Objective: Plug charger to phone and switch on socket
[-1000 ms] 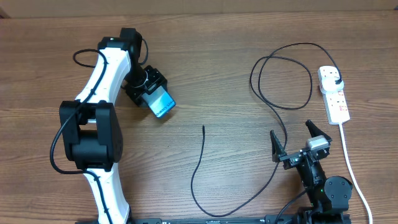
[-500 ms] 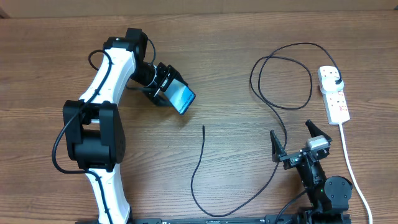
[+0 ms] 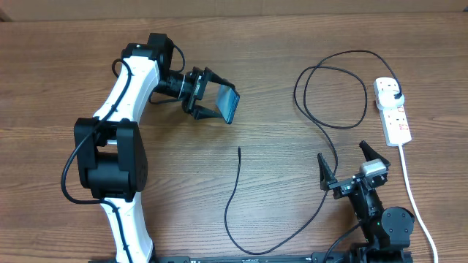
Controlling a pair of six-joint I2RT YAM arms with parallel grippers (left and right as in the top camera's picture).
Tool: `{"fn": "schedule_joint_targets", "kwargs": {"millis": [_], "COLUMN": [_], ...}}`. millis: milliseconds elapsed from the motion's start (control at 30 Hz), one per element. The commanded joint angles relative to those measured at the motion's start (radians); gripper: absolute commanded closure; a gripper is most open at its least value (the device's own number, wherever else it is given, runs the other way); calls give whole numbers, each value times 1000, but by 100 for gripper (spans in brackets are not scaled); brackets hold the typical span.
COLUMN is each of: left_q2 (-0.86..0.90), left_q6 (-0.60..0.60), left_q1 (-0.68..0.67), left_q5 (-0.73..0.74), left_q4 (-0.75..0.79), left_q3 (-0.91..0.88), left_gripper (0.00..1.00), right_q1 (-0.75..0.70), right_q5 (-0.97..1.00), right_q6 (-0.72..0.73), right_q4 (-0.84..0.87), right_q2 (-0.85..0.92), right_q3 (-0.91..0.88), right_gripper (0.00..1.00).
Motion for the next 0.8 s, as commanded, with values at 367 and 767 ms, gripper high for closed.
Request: {"fn": "schedule_joint_targets", "kwargs": {"millis": [367, 767], "left_q2": [-55, -55], "left_q6": [-18, -36], "left_q1": [-5, -5], "left_q5": [276, 283], "left_q4": [-10, -9], "left_q3": [34, 34], "left_gripper": [96, 96], "right_q1": [6, 6], "right_q5": [6, 6], "right_q6": [-1, -1], "right_q4": [6, 6], "right_q2": [-9, -9], "right_q3": [-11, -11], "right_gripper": [0, 0]}}
